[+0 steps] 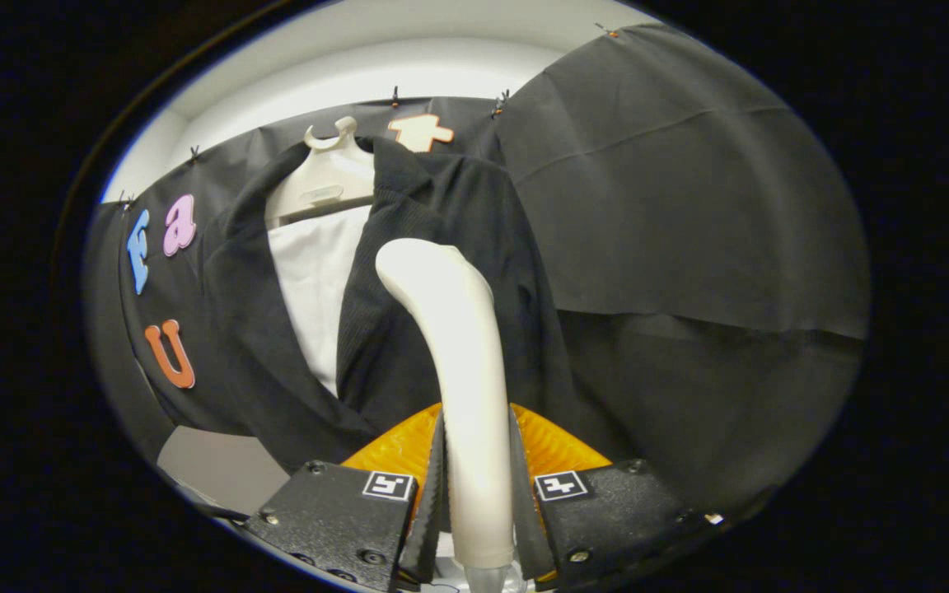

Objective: Iron the clothes twice with a garment steamer, once on the left side and once on the right side.

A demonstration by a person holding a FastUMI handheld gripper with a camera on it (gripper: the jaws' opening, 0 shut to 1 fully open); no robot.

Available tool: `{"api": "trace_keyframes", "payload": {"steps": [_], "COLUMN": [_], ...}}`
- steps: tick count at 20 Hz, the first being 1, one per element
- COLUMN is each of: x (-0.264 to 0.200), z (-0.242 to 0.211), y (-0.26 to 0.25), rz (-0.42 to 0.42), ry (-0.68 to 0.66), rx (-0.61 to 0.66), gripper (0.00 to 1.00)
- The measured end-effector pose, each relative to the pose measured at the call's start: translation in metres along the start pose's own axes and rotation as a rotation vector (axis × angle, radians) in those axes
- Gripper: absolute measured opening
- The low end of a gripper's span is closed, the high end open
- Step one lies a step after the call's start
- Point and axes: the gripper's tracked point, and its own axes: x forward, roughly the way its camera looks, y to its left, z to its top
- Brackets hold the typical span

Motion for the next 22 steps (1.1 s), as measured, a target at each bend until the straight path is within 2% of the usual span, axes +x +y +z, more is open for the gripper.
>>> {"api": "trace_keyframes", "payload": {"steps": [22], "x": [0.007], "z": [-0.136], "y": [0.011], "rz": [0.005], "ry": [0.174], "rx": [-0.100], "gripper": [0.41]}}
